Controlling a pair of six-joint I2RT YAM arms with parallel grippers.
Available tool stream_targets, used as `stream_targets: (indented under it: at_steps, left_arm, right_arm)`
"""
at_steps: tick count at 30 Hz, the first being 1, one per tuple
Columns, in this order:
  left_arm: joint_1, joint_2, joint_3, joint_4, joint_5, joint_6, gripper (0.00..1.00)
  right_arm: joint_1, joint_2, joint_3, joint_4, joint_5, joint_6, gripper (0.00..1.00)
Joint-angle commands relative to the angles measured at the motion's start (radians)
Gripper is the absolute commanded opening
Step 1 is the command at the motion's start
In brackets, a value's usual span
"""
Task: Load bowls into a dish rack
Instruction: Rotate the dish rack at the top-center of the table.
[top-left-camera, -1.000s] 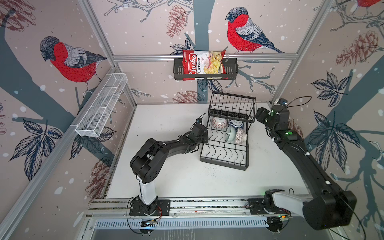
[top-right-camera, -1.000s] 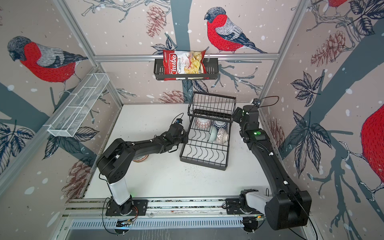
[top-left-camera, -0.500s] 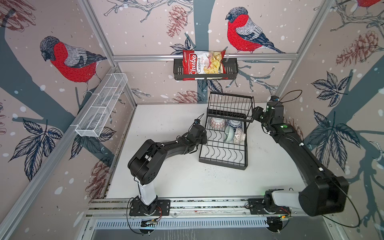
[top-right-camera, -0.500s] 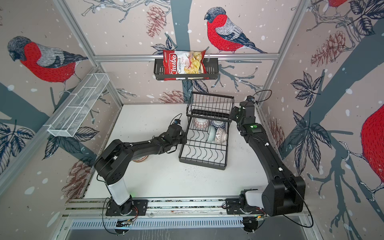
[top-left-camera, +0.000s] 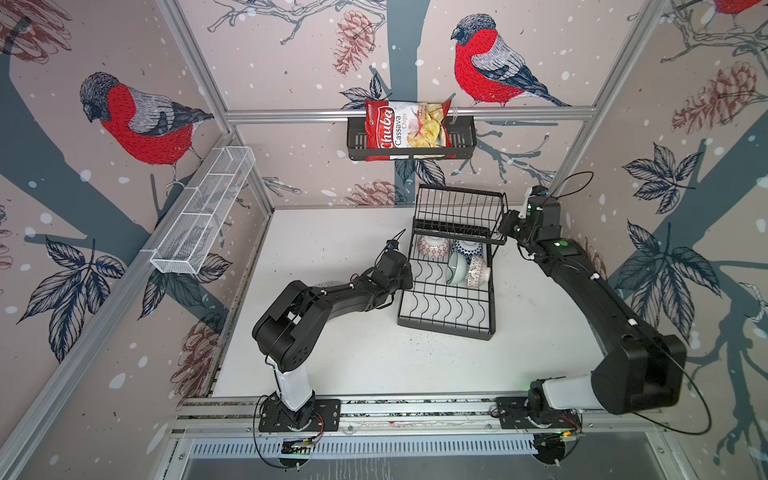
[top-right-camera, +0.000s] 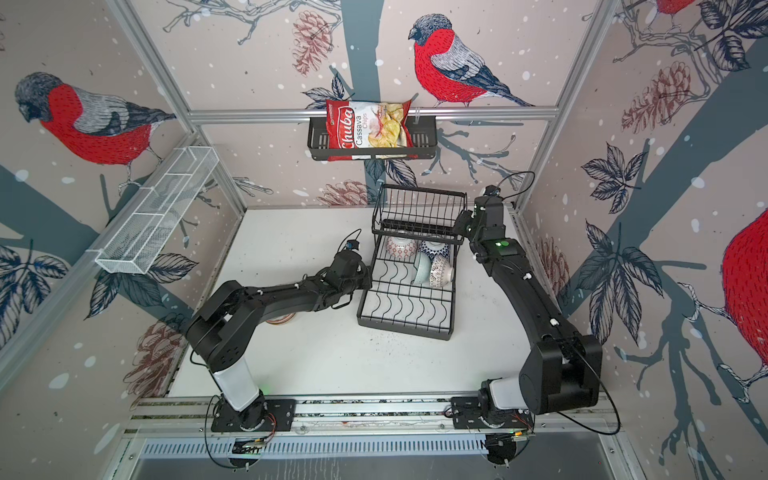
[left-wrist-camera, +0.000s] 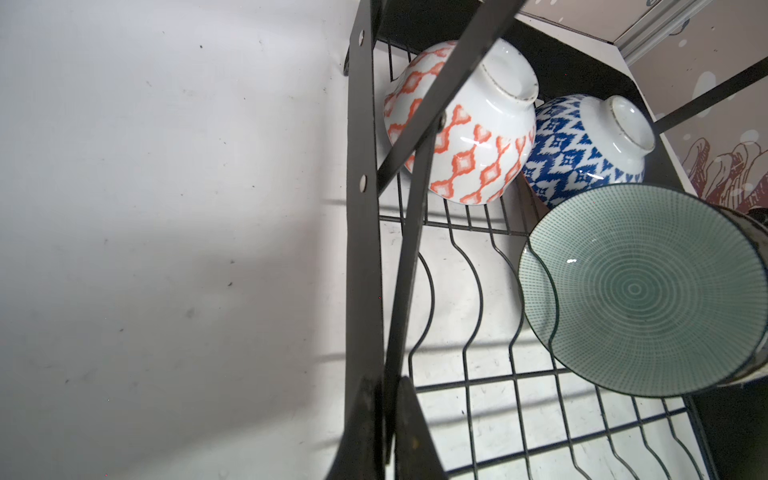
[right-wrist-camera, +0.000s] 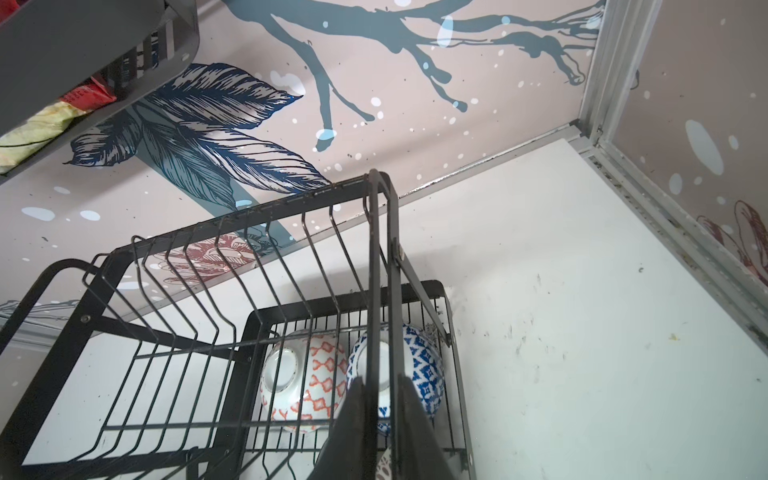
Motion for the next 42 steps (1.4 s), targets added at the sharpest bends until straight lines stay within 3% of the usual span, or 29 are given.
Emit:
stream_targets:
  at_steps: [1, 15, 24, 32, 42]
  left_arm:
    - [0.01, -0.001, -0.026, -0.247, -0.065, -0.082, 0.0]
    - [0.01, -0.004, -0.088, -0.165, 0.01, -0.137, 0.0]
    - [0.008, 0.014, -0.088, -0.093, 0.124, -0.151, 0.0]
    - [0.007, 0.014, -0.073, -0.13, 0.087, -0.132, 0.0]
    - [0.009, -0.032, -0.011, -0.219, 0.007, -0.08, 0.35]
  right_arm:
    - [0.005, 0.022, 0.014, 0.004, 0.027, -0.023, 0.15]
    - [0.017, 0.142, 0.103, 0.05, 0.018, -0.067, 0.14]
    - [0.013, 0.174, 0.136, 0.061, 0.042, -0.083, 0.29]
    - [0.013, 0.168, 0.156, 0.061, 0.042, -0.095, 0.47]
    - [0.01, 0.126, 0.124, 0.08, 0.053, -0.098, 0.57]
